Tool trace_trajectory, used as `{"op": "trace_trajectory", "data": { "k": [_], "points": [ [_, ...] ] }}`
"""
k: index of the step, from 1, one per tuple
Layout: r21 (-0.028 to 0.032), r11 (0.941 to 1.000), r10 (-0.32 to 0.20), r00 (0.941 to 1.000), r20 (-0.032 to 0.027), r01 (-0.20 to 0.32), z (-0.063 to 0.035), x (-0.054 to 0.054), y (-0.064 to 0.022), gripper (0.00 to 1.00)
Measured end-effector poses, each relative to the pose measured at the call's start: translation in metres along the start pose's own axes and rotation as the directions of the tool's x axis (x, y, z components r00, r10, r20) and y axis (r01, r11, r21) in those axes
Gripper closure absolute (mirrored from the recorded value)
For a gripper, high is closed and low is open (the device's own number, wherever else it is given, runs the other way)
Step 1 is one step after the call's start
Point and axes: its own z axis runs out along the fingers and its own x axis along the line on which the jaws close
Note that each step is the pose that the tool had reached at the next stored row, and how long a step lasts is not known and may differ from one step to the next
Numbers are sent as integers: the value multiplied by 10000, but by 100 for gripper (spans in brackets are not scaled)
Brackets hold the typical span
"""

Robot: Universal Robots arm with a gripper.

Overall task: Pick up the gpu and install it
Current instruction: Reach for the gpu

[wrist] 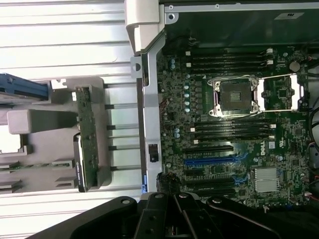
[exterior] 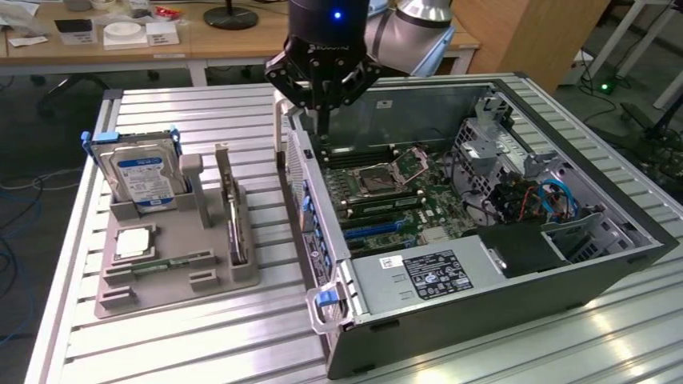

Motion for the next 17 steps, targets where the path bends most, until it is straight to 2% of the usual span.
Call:
{"op": "trace_trajectory", "data": {
  "k": [17],
  "points": [
    [-1,10000,0,10000,0,0,-4,65,-53,90]
  ]
}}
